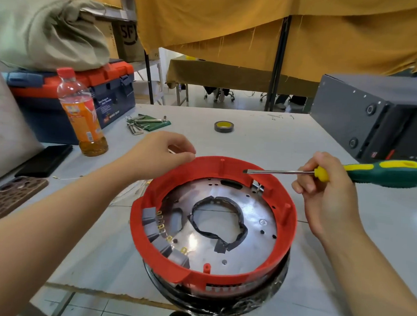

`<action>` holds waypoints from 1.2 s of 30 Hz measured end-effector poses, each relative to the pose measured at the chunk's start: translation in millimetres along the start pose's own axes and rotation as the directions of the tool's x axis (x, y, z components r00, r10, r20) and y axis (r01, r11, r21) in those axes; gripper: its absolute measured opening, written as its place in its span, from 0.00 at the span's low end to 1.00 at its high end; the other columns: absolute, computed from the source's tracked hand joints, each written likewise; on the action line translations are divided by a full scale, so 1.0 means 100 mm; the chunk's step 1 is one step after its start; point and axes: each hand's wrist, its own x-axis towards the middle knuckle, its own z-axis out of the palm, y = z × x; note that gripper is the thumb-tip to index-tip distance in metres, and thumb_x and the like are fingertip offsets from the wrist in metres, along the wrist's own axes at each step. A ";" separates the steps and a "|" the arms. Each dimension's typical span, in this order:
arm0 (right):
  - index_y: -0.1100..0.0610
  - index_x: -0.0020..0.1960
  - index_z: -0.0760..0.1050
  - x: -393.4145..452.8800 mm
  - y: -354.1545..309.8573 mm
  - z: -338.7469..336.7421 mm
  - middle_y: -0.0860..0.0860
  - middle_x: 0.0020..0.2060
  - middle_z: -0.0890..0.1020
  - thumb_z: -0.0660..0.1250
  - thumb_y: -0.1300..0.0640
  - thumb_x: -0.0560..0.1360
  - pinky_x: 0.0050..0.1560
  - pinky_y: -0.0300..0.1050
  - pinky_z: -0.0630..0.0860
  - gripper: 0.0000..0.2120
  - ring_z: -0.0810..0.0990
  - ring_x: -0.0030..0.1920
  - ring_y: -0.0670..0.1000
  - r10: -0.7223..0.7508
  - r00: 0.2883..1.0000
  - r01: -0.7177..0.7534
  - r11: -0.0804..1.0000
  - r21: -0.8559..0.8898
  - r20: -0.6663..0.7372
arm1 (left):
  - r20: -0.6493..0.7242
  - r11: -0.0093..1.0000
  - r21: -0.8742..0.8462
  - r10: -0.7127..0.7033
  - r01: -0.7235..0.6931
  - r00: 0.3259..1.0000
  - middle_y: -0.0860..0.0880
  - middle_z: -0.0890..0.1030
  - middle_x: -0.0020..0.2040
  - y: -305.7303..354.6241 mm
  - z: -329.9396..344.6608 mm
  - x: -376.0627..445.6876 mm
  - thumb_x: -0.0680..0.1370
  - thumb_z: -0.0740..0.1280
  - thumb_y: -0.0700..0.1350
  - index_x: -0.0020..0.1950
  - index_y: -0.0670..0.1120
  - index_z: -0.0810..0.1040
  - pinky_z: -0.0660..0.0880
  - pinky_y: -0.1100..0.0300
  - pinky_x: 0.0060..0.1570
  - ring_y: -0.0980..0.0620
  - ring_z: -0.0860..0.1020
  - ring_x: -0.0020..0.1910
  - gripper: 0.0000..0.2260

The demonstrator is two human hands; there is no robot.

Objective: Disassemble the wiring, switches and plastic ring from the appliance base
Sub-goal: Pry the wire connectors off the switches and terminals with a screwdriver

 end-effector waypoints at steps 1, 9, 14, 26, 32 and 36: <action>0.56 0.27 0.69 0.02 -0.03 -0.01 0.48 0.27 0.69 0.58 0.63 0.76 0.26 0.39 0.65 0.18 0.61 0.23 0.46 0.002 1.000 -0.002 1.000 0.014 -0.008 | 0.012 0.999 -0.027 0.031 -0.031 0.999 0.60 0.82 0.44 0.10 0.04 0.06 0.75 0.69 0.48 0.47 0.53 0.82 0.70 0.78 0.41 0.67 0.78 0.44 0.03; 0.59 0.30 0.67 0.23 -0.20 -0.12 0.49 0.27 0.69 0.59 0.62 0.76 0.26 0.37 0.65 0.15 0.60 0.22 0.47 -0.018 0.998 0.017 1.000 -0.006 -0.066 | 0.189 0.990 -0.033 0.138 -0.135 0.972 0.55 0.81 0.36 0.63 0.43 0.31 0.73 0.71 0.48 0.42 0.50 0.82 0.71 0.71 0.36 0.62 0.76 0.34 0.03; 0.59 0.30 0.66 0.24 -0.09 -0.18 0.50 0.26 0.68 0.58 0.63 0.76 0.26 0.39 0.64 0.15 0.59 0.23 0.47 0.005 0.998 -0.004 1.000 0.018 -0.067 | 0.322 0.993 -0.101 0.097 -0.067 0.942 0.50 0.83 0.31 0.70 0.66 0.25 0.72 0.71 0.40 0.39 0.44 0.82 0.75 0.68 0.33 0.58 0.79 0.29 0.02; 0.55 0.26 0.69 0.25 -0.06 -0.23 0.50 0.28 0.70 0.60 0.63 0.75 0.27 0.39 0.64 0.19 0.60 0.22 0.47 -0.016 0.999 0.016 1.000 0.007 -0.030 | 0.246 0.986 -0.096 0.157 -0.137 0.956 0.53 0.81 0.31 0.73 0.87 0.16 0.69 0.75 0.43 0.37 0.46 0.82 0.77 0.67 0.38 0.63 0.78 0.30 0.04; 0.52 0.24 0.69 0.24 -0.07 -0.25 0.49 0.27 0.69 0.62 0.58 0.68 0.28 0.39 0.65 0.14 0.60 0.22 0.47 -0.063 0.998 0.063 0.995 -0.077 0.004 | 0.237 0.996 -0.067 0.079 -0.065 0.968 0.54 0.81 0.29 0.72 0.80 0.16 0.69 0.71 0.39 0.36 0.43 0.80 0.77 0.62 0.33 0.55 0.80 0.30 0.03; 0.52 0.23 0.68 0.22 -0.07 -0.24 0.49 0.26 0.69 0.62 0.58 0.69 0.28 0.39 0.66 0.15 0.61 0.22 0.47 -0.097 0.994 0.103 0.983 -0.148 0.047 | 0.263 0.999 -0.031 0.036 -0.029 0.964 0.56 0.80 0.27 0.71 0.76 0.15 0.68 0.71 0.40 0.34 0.44 0.78 0.70 0.70 0.26 0.60 0.75 0.26 0.04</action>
